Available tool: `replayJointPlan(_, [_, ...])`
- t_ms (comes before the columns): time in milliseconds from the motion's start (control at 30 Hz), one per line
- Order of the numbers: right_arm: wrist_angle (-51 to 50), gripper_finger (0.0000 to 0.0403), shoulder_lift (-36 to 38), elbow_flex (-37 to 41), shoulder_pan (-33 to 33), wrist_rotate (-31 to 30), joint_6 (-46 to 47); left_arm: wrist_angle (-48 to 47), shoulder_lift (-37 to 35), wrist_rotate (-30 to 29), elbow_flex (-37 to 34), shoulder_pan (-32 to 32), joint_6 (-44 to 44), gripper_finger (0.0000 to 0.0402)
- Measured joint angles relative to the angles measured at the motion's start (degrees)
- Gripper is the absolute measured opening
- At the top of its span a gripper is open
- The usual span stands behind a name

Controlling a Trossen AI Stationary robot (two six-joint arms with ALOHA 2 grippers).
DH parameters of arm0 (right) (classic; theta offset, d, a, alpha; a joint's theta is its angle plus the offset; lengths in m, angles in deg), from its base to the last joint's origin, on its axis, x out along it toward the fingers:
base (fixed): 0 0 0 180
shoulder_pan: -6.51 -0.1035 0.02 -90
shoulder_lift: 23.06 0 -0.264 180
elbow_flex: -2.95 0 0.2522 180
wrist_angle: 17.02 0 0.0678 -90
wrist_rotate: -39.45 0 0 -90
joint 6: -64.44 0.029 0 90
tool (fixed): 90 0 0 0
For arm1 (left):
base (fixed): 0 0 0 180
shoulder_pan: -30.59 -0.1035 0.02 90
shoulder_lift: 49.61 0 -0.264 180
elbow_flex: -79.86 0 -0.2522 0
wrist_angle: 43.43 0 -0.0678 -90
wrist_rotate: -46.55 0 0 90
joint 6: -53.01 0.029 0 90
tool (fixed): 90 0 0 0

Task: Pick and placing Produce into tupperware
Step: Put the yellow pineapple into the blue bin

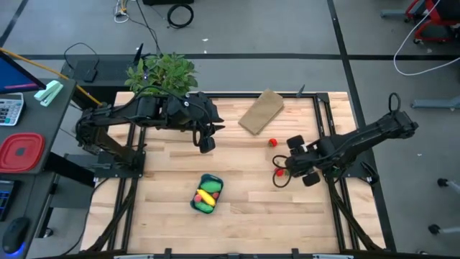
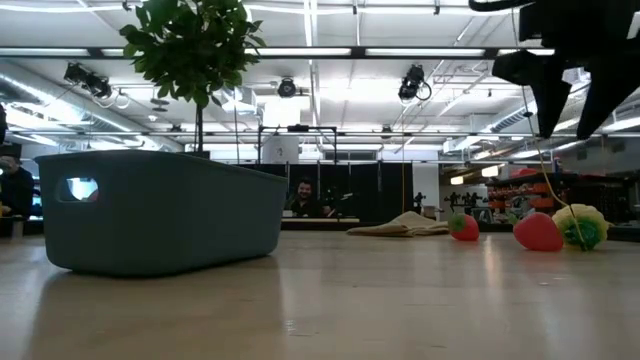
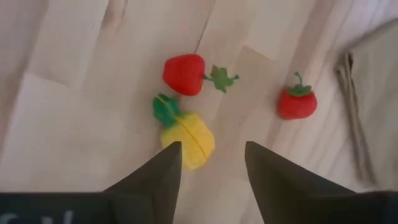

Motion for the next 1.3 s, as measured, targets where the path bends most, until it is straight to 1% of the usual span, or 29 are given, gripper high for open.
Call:
replayJointPlan(100, [-0.1,0.0187,0.0,0.5,0.0,-2.1,-2.7,0.0,0.0,0.0,0.0,0.0,0.0,0.0095])
replayJointPlan(200, [-0.1,0.0185,0.0,-0.1,0.0,-3.5,-1.0,0.0,0.0,0.0,0.0,0.0,0.1,0.0093])
replayJointPlan(367, [1.6,0.0183,0.0,-1.1,0.0,-3.5,2.3,0.0,0.0,0.0,0.0,-0.4,0.1,0.0086])
replayJointPlan(533, [3.9,0.0183,0.0,-1.2,0.1,-3.4,7.6,0.0,0.0,0.0,0.0,-0.4,0.1,0.0080])
replayJointPlan(767, [3.5,0.0189,-0.4,-1.2,0.0,-3.0,7.7,0.0,0.0,0.0,0.0,-0.4,0.1,0.0082])
replayJointPlan(967, [-0.9,0.0211,-1.9,-1.2,0.0,-2.6,3.5,0.0,0.0,0.0,0.0,-0.4,0.1,0.0074])
replayJointPlan(1067, [-1.6,0.0228,-2.7,-1.0,0.1,-2.7,-0.5,0.0,0.0,0.0,0.0,-0.4,0.1,0.0071])
replayJointPlan(1133, [-0.9,0.0239,-3.3,-1.0,0.2,-2.6,-1.5,0.0,0.0,0.0,0.0,-0.4,0.1,0.0071])
replayJointPlan(1300, [-2.3,0.0266,-6.6,-1.0,0.5,0.3,-3.8,-0.1,0.0,0.0,0.0,-0.4,0.1,0.0075])
